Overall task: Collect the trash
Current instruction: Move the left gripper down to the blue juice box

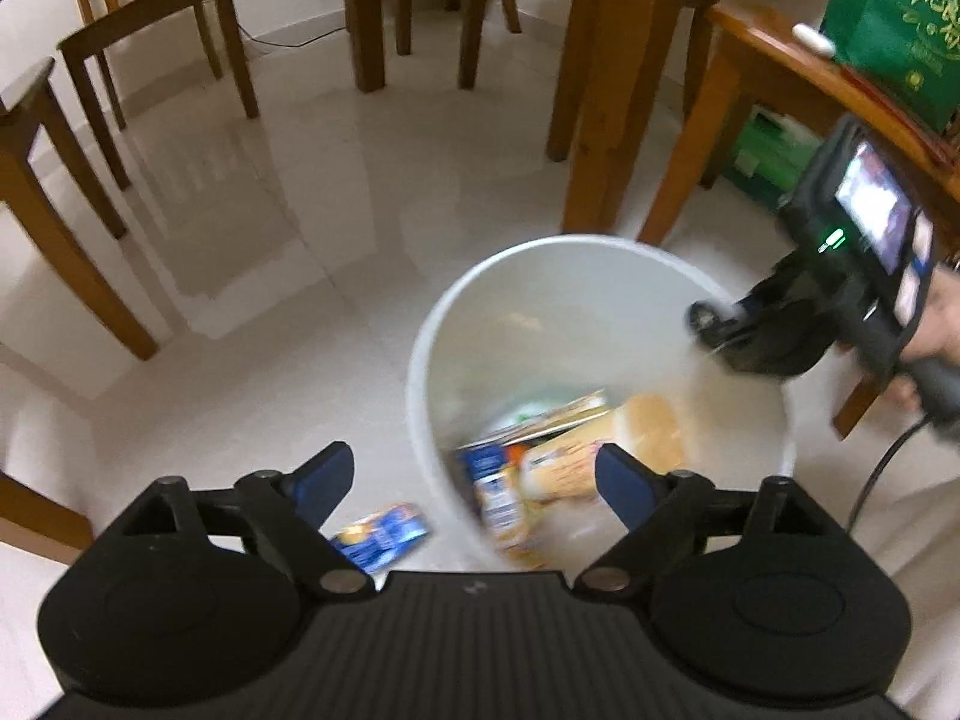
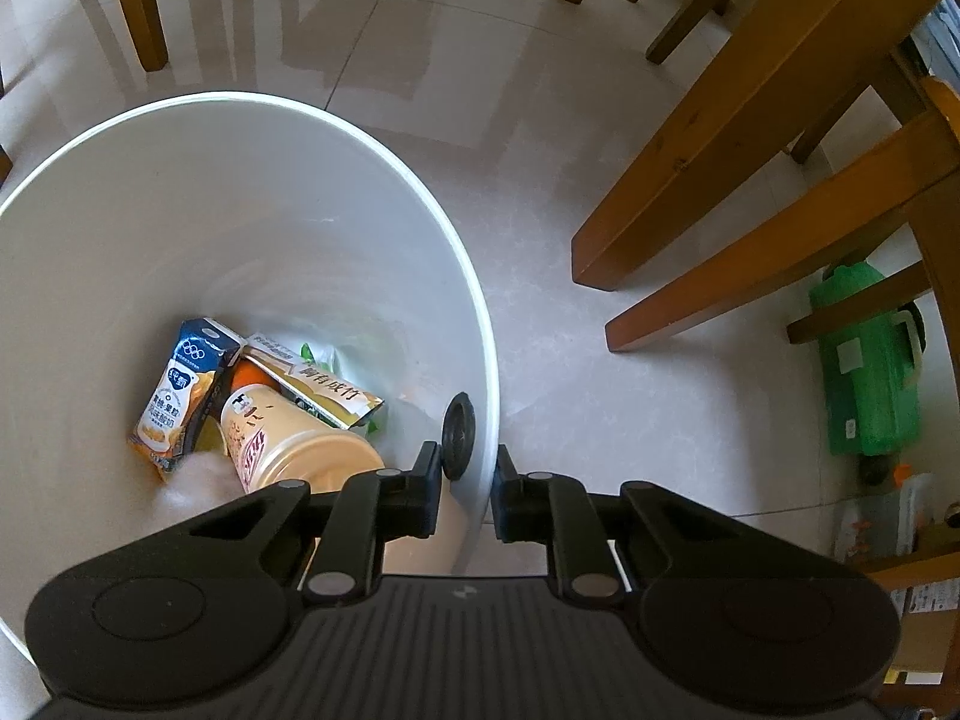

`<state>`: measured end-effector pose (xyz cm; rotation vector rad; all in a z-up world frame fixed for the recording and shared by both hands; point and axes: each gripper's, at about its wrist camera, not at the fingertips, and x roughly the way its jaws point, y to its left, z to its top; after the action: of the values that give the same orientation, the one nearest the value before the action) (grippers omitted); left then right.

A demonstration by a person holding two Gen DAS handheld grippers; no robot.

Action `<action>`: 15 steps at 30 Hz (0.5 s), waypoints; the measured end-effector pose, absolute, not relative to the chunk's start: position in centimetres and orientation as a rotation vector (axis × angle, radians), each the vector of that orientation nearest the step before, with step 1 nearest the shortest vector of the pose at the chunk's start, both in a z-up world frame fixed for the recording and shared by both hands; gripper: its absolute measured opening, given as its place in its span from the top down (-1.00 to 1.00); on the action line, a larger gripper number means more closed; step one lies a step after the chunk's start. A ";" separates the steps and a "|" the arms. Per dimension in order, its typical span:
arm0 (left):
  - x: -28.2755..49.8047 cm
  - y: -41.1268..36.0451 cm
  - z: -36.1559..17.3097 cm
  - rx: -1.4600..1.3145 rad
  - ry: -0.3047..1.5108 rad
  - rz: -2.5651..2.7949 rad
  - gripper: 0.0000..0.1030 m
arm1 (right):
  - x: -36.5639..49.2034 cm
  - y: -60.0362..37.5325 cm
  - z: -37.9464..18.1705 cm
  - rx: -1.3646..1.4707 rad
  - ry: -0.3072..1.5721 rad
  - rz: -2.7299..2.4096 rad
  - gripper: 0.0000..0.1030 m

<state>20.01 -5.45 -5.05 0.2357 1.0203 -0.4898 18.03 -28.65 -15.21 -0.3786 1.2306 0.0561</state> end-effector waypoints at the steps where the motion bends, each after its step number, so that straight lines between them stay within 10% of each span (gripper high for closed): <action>1: 20.0 -4.7 -5.3 0.260 1.013 -0.479 -0.71 | 18.0 -28.6 -15.2 -0.378 1.231 0.057 0.62; 15: 23.2 -1.0 -22.5 0.538 1.113 -0.583 -0.68 | 18.2 -28.4 -15.4 -0.392 1.233 0.036 0.60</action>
<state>23.19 -0.96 -22.50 0.5381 1.1127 -0.5831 18.21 -28.43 -15.43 -0.3924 1.2335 0.0362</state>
